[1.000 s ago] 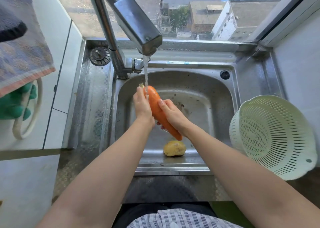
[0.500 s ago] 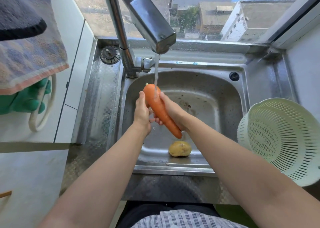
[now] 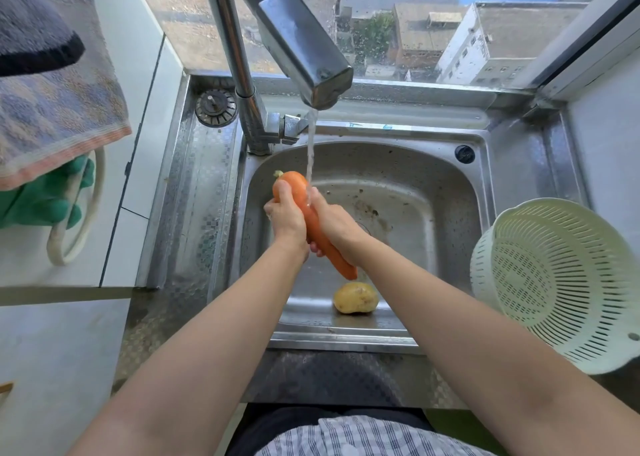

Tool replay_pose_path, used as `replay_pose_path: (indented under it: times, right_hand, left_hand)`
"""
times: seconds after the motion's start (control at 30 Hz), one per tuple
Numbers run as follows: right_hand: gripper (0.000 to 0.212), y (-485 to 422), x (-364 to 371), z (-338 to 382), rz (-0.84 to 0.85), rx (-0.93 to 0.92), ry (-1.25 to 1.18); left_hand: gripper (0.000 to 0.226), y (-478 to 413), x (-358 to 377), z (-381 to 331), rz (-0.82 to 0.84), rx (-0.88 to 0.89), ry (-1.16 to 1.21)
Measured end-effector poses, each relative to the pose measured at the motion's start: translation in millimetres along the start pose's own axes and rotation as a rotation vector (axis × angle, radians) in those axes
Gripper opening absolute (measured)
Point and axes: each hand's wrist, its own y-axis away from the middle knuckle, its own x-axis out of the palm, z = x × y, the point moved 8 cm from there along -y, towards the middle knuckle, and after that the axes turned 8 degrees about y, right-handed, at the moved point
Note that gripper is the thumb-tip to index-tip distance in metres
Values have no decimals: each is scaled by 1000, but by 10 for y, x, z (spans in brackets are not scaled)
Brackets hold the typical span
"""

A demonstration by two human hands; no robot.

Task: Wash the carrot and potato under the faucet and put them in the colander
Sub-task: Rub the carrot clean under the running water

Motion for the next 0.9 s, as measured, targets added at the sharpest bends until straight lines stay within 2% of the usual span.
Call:
replay_pose_path:
  times: [0.1,0.17,0.2,0.27,0.37,0.47,0.57,0.67,0.77,0.9]
  right_hand:
    - [82,12,67,-101,210,103,-182]
    - [81,87,106,-138,344,149,-209]
    - [80,91,86,-134,336,134,-167]
    - [71,30,-8,-84,197,21,-29]
    - [55,-47,-83,-102,84,-111,133]
    - [56,-135,-197,-321,38,-95,211]
    - [58,-284,-293,-640,-3,-38,381]
    - [64,-444,-334,-983,-38,42,480]
    - [62,-606,-389,-1219,-91,73,625]
    - [64,-805,-314,-1318,-133,4,785]
  left_hand:
    - [85,12,25,16,135,-72,188]
    - [83,-18,-7,-18,146,-44,196]
    - [73,-34,-33,-51,117,2,169]
    - [52,-38,-43,-97,51,85,83]
    - [55,-65,-68,-78,13,118,-141]
    - [57,-188,-150,14,36,111,-436]
    - [30,-321,-121,188,169,96,-622]
    - [17,-464,-143,407,196,1,-691]
    - [18,-615,-169,591,171,-34,-759]
    - [29,-757,-249,656,76,55,-965]
